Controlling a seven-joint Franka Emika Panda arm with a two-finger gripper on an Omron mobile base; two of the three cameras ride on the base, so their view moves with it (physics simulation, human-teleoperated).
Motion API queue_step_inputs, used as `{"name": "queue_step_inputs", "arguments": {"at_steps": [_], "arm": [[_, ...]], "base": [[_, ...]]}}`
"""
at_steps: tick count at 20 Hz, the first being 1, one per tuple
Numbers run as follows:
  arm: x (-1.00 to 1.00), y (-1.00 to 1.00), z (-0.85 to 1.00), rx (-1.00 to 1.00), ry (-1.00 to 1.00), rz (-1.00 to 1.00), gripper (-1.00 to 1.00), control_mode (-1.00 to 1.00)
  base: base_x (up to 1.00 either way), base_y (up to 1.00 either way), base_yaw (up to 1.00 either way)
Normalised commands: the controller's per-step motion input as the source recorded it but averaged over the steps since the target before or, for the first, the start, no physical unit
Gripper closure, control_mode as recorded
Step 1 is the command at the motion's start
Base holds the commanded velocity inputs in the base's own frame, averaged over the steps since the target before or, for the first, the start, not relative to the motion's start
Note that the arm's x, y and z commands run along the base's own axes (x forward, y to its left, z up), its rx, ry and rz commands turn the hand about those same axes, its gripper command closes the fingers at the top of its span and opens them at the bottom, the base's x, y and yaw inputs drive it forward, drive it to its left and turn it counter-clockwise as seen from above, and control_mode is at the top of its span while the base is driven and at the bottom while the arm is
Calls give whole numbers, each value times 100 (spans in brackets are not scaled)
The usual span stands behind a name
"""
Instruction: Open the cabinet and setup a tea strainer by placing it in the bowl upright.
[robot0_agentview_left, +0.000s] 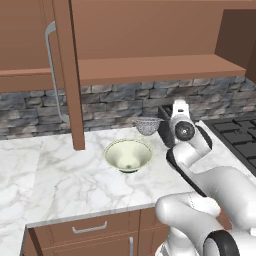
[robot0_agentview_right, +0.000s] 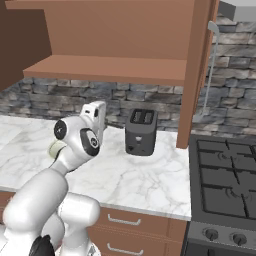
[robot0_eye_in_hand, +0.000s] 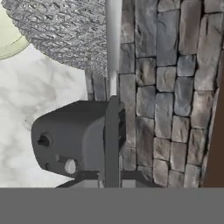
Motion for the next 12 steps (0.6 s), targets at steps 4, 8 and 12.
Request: {"name": "queue_step_inputs", "arguments": {"at_steps": [4,8,12], "arm": [[-8,0,-31,13,3,-41,100,-100],[-17,0,-57,8,-1,-45,100,-100],[-24,0,-71,5,-10,-47,100,-100]], "base": [[0,0,0],[0,0,0],[0,0,0]]}}
